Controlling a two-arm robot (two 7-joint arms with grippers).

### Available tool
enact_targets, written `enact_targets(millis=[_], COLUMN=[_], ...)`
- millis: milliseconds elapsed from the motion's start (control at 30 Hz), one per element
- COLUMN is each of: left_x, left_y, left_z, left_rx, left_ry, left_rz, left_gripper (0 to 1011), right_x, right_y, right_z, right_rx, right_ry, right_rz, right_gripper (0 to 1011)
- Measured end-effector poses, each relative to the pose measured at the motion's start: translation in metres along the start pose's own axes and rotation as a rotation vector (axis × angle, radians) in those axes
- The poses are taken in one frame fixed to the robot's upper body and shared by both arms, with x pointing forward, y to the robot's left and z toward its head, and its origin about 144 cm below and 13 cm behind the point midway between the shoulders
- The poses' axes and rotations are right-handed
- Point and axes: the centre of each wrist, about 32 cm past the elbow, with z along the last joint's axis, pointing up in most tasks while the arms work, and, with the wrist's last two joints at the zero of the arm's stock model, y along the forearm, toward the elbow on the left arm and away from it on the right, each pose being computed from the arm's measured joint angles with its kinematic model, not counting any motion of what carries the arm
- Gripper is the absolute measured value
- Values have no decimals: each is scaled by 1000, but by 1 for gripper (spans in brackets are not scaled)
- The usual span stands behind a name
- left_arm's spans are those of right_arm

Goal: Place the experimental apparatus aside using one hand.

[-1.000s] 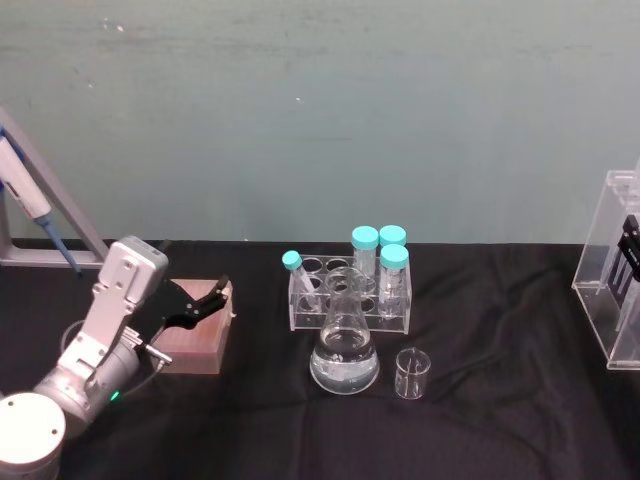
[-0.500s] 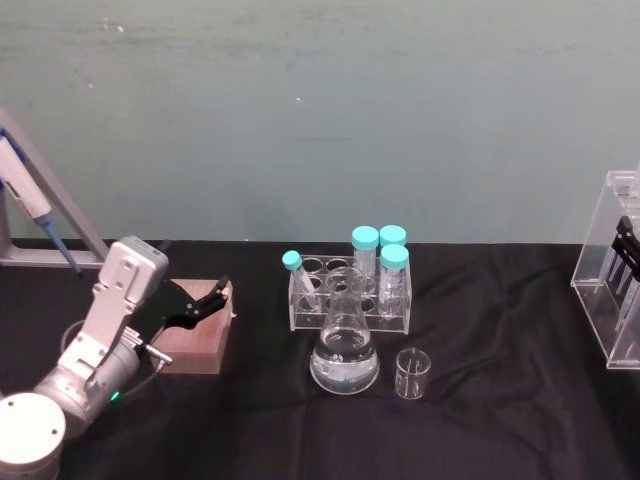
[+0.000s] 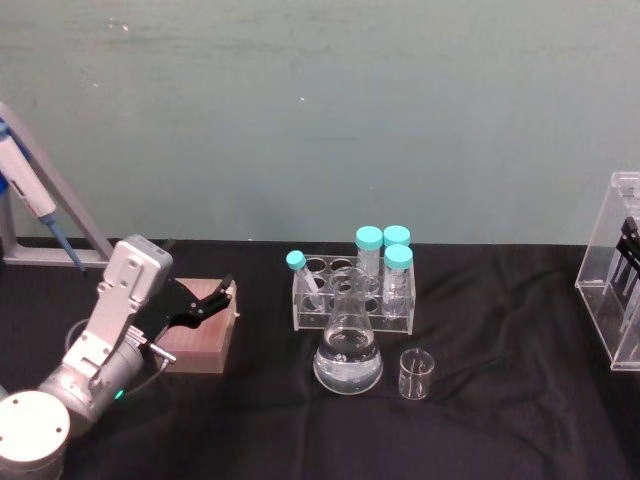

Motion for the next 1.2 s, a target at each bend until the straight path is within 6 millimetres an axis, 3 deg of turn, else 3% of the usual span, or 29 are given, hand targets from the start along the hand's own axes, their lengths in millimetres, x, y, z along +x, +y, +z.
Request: enact_targets(millis=[1200], left_x=[0], left_y=[0], left_z=[0], left_rx=[0], left_ry=[0], left_rz=[0], left_gripper=[1000], right_x=[-7], right_y=[-22], right_z=[18], right_rx=[18], right_ry=[-80], right_rz=[-6], right_gripper=[1003])
